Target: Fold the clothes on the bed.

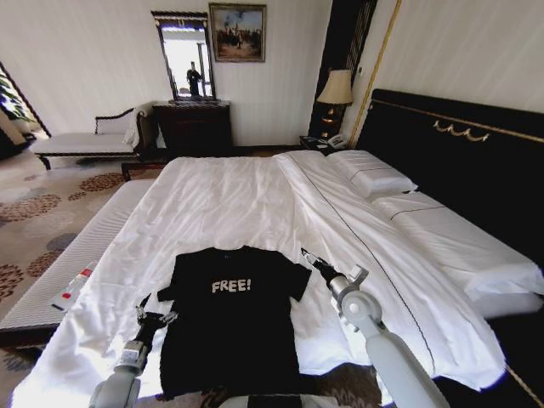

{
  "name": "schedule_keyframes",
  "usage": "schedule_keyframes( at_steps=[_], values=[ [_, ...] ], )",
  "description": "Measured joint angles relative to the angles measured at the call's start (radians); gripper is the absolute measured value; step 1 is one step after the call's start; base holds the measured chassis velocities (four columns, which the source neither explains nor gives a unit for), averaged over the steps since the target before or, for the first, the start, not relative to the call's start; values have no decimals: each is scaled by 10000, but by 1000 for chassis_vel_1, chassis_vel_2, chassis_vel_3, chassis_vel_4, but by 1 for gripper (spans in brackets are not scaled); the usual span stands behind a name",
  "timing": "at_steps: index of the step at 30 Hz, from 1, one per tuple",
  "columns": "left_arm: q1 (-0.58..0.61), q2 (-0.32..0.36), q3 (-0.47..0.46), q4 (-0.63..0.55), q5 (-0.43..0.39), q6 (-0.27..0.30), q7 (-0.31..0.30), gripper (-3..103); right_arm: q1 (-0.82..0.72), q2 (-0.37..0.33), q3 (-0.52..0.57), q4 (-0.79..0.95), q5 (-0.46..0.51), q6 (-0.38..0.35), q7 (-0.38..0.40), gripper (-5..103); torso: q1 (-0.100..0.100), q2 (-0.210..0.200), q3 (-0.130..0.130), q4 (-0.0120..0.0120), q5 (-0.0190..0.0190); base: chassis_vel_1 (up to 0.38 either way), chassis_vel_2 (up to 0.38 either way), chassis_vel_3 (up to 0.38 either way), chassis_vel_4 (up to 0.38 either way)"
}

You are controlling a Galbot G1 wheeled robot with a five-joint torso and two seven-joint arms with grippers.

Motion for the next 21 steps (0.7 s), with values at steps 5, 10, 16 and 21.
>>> schedule_keyframes(
  at_steps=[5, 10, 16, 21],
  values=[
    [-192, -36, 149, 256, -277, -84, 64, 100, -4, -8, -22, -6, -15, -5, 4, 100, 0, 0, 0, 0, 0, 0, 0, 0, 0],
    [-375, -31, 292, 434, -525, 55, 70, 100, 31, -96, -48, -8, -14, -13, 9, 100, 0, 0, 0, -2, 1, 0, 0, 0, 0],
    [-514, -41, 404, 626, -669, 107, 45, 102, 184, -152, -178, -71, -6, -21, 10, 100, 1, 0, 0, 0, -1, 0, 0, 0, 0],
    [-568, -19, 417, 640, -717, 126, 22, 88, 225, -155, -224, -126, -6, -23, 7, 100, 0, 0, 0, -1, 0, 0, 0, 0, 0]
  ],
)
